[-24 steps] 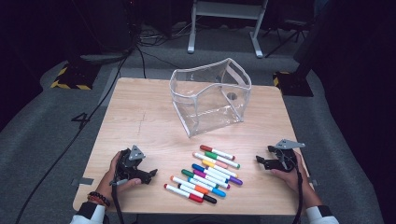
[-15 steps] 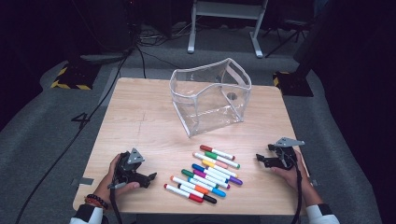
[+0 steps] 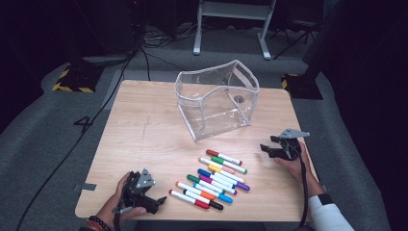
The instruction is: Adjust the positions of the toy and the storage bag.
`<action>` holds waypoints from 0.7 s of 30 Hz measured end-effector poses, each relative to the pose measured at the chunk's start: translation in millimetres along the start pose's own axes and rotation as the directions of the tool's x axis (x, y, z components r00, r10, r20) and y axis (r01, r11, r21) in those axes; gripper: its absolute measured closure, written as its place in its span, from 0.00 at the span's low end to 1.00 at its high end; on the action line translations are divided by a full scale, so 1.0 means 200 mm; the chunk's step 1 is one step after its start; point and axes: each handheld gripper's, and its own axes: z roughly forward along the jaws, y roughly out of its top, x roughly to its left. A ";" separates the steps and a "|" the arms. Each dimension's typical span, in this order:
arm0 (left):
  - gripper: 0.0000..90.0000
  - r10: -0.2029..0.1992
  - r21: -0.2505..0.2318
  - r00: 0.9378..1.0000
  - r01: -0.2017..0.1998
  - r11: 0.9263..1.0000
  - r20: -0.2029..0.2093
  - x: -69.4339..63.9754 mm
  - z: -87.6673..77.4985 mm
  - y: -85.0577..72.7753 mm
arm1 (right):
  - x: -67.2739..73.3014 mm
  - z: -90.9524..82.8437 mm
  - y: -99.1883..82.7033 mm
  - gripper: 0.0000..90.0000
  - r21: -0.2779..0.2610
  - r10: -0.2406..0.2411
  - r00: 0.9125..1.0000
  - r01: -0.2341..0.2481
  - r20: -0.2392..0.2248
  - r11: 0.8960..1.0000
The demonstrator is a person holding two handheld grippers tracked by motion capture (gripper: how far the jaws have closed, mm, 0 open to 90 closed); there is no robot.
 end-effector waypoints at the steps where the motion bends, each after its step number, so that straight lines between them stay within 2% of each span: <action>1: 0.01 0.000 0.000 1.000 0.000 1.000 0.005 -0.02 0.00 0.00 | -0.01 0.00 0.03 0.39 -0.013 0.001 1.000 -0.001 -0.003 1.000; 3: 0.01 0.004 0.000 1.000 -0.004 1.000 0.008 -0.05 0.00 0.00 | -0.03 0.02 0.11 0.41 -0.044 -0.012 1.000 0.011 -0.007 0.999; 8: 0.00 0.013 0.002 1.000 -0.013 1.000 0.016 -0.12 0.02 0.02 | -0.05 0.08 0.28 0.47 -0.061 -0.069 0.998 0.070 0.006 0.996; 12: 0.00 0.016 0.012 1.000 -0.017 1.000 0.013 -0.16 0.04 0.06 | -0.04 0.14 0.38 0.52 -0.077 -0.098 0.995 0.097 -0.015 0.992; 15: 0.00 0.020 0.002 1.000 -0.020 1.000 0.018 -0.18 0.06 0.07 | -0.02 0.20 0.45 0.53 -0.061 -0.123 0.992 0.122 -0.011 0.991; 18: 0.00 0.031 -0.002 0.999 -0.031 1.000 0.026 -0.21 0.09 0.10 | -0.03 0.25 0.50 0.57 -0.052 -0.113 0.993 0.114 0.017 0.992; 21: 0.00 0.034 -0.014 0.999 -0.033 0.999 0.029 -0.22 0.11 0.12 | -0.03 0.27 0.53 0.64 -0.048 -0.114 0.993 0.114 0.008 0.992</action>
